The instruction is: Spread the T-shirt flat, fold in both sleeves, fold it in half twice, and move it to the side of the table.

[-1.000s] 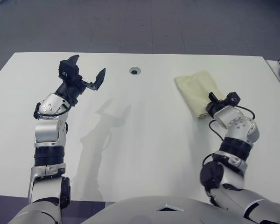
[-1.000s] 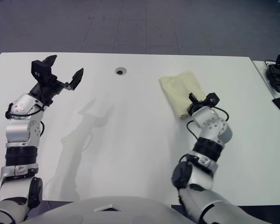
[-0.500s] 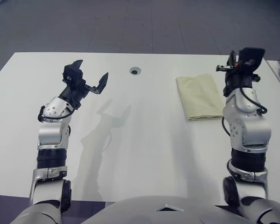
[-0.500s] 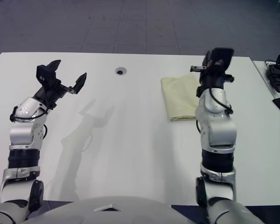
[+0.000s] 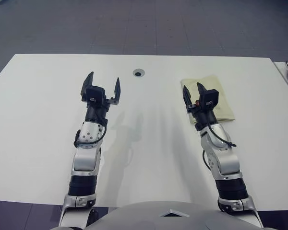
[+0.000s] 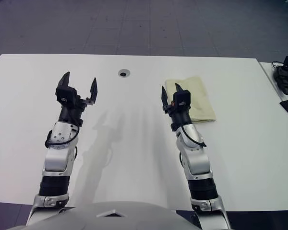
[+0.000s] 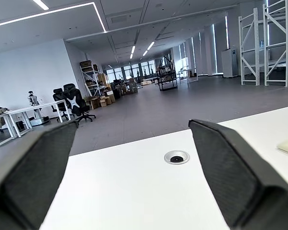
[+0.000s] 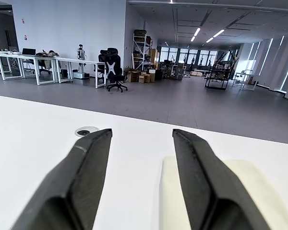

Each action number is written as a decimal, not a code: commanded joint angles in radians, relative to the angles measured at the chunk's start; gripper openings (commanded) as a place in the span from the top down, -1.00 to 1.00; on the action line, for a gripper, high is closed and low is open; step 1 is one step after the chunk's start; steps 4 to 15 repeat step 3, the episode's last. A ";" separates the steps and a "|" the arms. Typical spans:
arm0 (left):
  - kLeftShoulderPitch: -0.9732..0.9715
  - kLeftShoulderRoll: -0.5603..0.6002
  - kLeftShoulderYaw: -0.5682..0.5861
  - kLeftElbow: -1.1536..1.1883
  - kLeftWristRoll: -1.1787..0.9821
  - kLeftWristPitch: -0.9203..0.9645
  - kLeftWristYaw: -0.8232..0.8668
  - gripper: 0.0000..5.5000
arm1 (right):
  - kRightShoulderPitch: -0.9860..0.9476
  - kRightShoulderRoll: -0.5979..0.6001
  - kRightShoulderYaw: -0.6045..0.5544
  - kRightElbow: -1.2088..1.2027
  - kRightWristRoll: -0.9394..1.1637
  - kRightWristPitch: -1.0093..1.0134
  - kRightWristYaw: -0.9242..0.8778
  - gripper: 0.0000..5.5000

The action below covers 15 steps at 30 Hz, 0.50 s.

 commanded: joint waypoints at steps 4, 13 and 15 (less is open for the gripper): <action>0.093 -0.008 -0.038 -0.077 0.043 -0.022 0.007 -0.11 | 0.012 0.005 -0.022 0.018 -0.008 -0.006 0.031 0.57; 0.093 -0.008 -0.038 -0.077 0.043 -0.022 0.007 -0.11 | 0.012 0.005 -0.022 0.018 -0.008 -0.006 0.031 0.57; 0.093 -0.008 -0.038 -0.077 0.043 -0.022 0.007 -0.11 | 0.012 0.005 -0.022 0.018 -0.008 -0.006 0.031 0.57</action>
